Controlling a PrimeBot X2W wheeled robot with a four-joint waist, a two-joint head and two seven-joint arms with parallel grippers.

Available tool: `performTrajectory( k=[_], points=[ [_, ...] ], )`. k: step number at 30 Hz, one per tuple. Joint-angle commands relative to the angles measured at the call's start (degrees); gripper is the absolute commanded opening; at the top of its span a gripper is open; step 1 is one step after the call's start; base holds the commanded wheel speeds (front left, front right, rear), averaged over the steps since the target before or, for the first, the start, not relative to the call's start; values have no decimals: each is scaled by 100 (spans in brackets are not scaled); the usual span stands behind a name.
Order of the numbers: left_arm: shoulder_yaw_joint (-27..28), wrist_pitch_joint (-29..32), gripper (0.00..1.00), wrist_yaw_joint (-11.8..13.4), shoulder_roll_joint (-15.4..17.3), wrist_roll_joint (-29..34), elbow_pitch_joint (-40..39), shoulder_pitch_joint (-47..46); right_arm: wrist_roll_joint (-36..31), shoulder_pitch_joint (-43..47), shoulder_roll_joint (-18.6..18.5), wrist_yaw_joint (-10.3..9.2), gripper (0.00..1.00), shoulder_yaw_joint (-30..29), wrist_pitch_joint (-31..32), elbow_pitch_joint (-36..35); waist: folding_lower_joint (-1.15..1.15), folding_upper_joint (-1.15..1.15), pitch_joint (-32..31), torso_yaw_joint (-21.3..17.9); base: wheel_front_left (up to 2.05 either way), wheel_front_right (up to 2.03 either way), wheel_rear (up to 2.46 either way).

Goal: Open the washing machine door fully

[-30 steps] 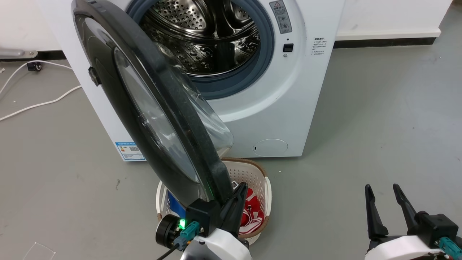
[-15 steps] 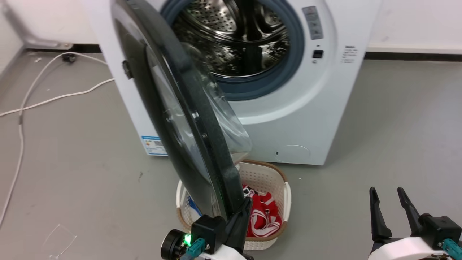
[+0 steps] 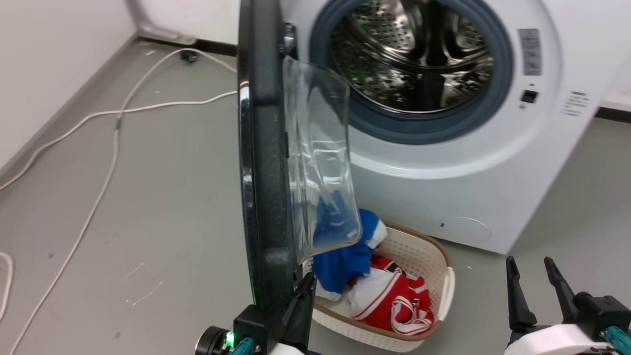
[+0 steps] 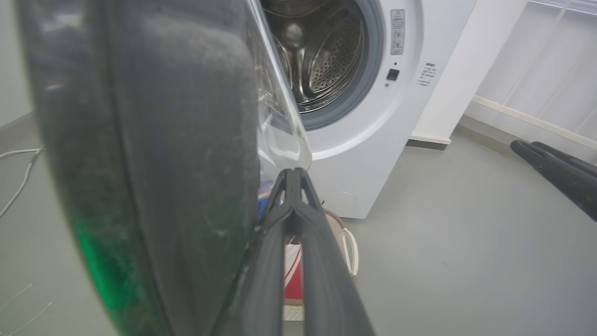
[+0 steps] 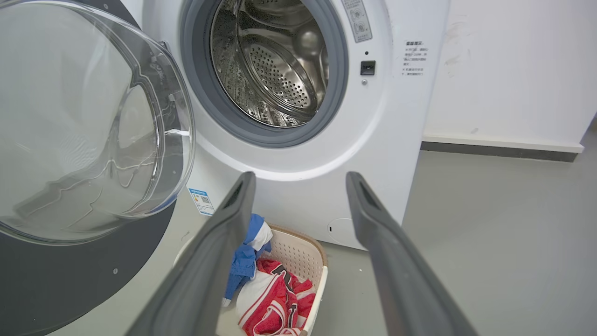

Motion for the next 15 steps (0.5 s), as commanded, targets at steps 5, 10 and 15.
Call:
performTrajectory(
  k=[5, 10, 15],
  points=[
    [298, -212, 0, 182, 131, -116, -68, 153, -22, -13, 10, -1, 100, 22, 15, -3, 0, 0, 7, 711, 0, 0, 0],
    [654, -379, 0, 183, 249, -333, -78, 95, -59, -52, 10, -1, 100, 14, 31, -51, 0, 0, 22, 1039, 0, 0, 0],
    [1087, -496, 0, 116, 483, -545, 56, -106, -88, -86, 9, -1, 100, 23, 63, -91, 0, 0, 58, 1138, 0, 0, 0]
  ],
)
